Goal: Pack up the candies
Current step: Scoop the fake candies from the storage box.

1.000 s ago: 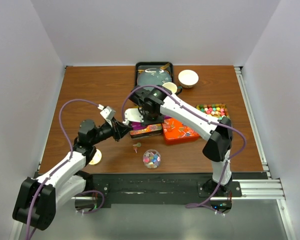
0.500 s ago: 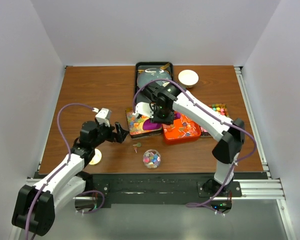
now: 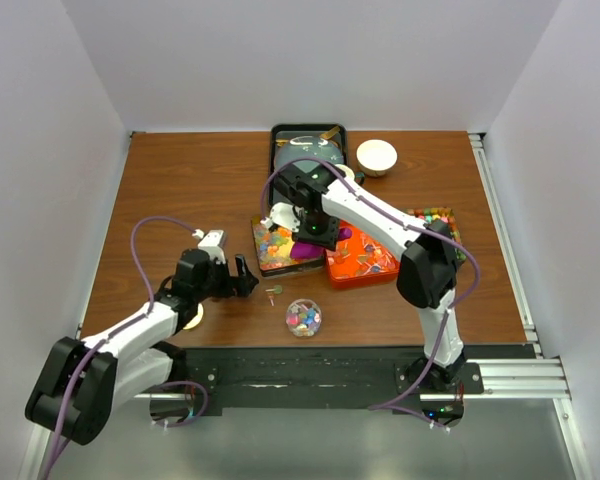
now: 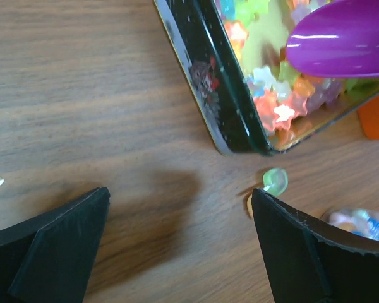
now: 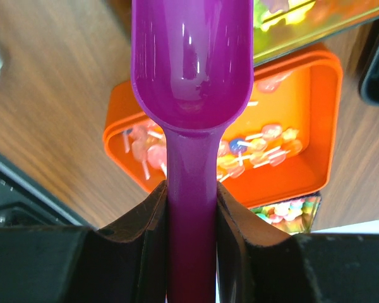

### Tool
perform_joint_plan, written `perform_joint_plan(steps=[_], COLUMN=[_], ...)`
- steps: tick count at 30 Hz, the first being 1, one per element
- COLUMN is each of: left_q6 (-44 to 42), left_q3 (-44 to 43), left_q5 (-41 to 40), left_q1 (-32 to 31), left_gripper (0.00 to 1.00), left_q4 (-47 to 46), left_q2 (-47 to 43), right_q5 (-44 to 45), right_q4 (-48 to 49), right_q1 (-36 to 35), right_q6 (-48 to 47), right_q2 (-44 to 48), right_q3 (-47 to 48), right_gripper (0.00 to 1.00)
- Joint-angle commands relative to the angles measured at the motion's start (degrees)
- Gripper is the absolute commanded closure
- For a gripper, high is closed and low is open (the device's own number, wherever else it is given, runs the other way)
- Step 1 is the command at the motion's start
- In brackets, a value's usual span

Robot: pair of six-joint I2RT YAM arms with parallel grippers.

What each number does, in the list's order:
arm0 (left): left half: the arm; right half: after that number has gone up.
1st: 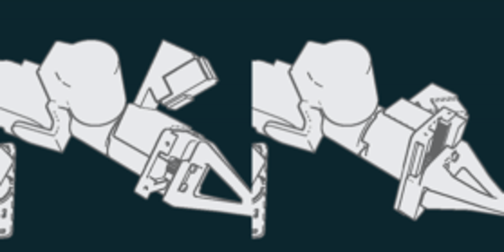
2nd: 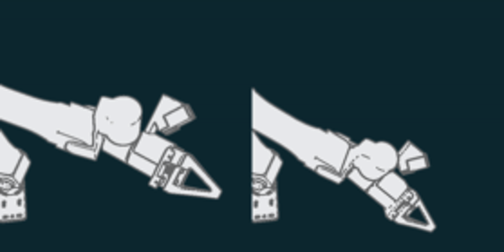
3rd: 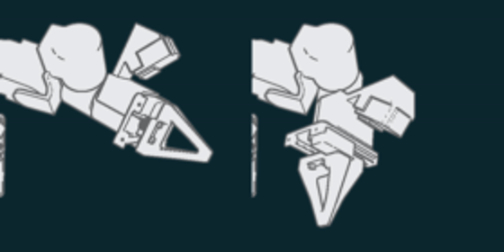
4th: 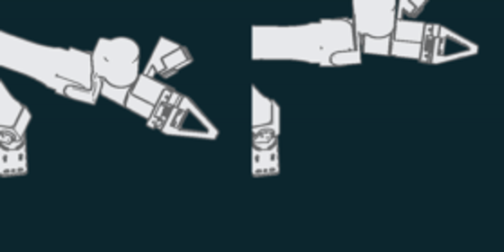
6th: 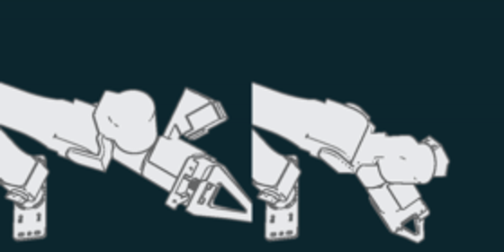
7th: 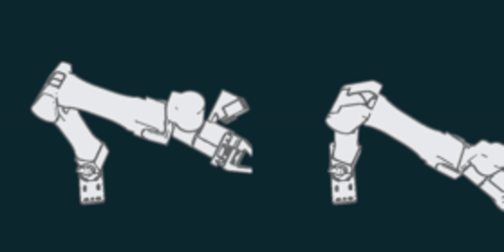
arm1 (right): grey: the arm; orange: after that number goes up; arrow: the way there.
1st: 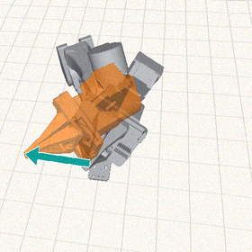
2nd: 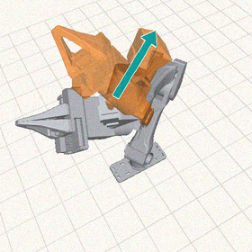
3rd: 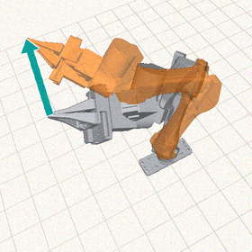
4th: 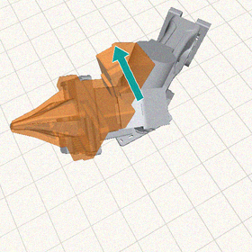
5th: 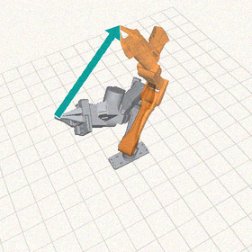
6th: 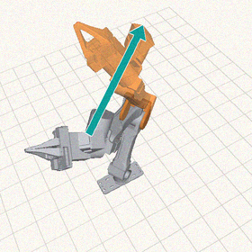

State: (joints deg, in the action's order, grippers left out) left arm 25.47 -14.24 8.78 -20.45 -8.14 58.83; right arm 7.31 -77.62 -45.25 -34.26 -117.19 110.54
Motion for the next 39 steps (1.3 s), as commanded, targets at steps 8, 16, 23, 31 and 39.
perform_joint_plan(steps=[8, 16, 23, 31, 39], left_q6=[7.31, 6.52, 6.52, 6.78, 6.78], left_q3=[0.53, -0.26, 0.53, 2.02, 2.37], left_q5=[0.19, 2.30, 2.56, 2.56, 2.30], left_q1=[-0.12, -0.21, -0.21, -0.29, -0.29], left_gripper=[0.00, 0.00, 0.00, 0.00, 0.00], left_q4=[-7.67, -9.52, -10.32, -11.72, -11.72], left_q2=[11.39, 15.79, 15.35, 12.89, 12.19], right_q5=[1.22, -1.07, -3.00, -7.14, -10.81], right_q4=[-9.12, -10.35, -9.48, -7.72, -4.46], right_q1=[0.34, 0.25, -0.01, -0.36, -0.71], right_q6=[2.53, 2.62, 3.76, 7.97, 16.06], right_q2=[-7.00, -11.39, -14.03, -14.91, -17.45], right_q3=[8.11, 13.47, 14.18, 12.51, 13.55], right_gripper=[1.00, 1.00, 1.00, 1.00, 1.00])
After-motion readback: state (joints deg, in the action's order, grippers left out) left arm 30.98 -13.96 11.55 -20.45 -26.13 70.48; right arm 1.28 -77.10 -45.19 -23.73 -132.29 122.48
